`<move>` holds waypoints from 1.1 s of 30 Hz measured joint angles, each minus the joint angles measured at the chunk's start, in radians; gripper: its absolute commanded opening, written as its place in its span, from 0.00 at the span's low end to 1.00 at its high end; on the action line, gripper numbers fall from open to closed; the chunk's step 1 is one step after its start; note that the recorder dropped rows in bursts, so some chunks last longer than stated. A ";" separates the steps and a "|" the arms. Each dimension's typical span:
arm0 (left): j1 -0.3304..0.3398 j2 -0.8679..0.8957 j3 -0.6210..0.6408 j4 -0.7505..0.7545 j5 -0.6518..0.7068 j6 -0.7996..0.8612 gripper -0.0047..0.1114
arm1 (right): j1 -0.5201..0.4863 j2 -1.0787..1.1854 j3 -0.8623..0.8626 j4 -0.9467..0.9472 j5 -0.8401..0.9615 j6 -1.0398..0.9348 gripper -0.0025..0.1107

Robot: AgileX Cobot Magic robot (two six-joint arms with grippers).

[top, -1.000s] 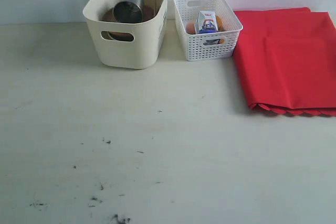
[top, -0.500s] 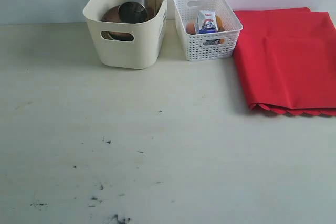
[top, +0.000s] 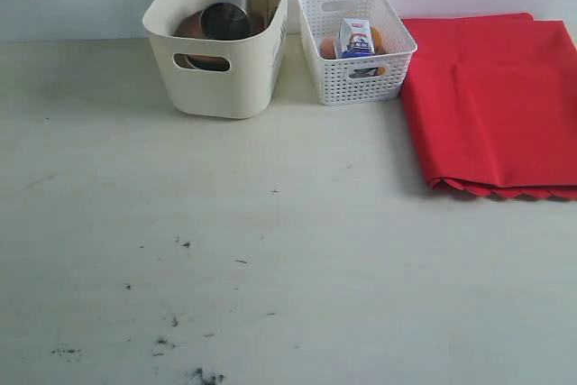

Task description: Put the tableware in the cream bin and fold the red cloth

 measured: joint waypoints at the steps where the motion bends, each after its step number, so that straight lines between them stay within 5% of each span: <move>1: 0.000 0.000 0.000 0.000 0.002 -0.002 0.06 | 0.000 0.000 0.000 0.000 0.000 0.000 0.02; 27: 0.000 0.000 0.000 0.000 0.018 -0.004 0.06 | 0.000 -0.002 0.000 0.000 0.000 0.016 0.02; 33: 0.000 0.000 0.000 0.000 0.018 -0.004 0.06 | 0.022 -0.036 0.000 0.162 0.131 -0.074 0.02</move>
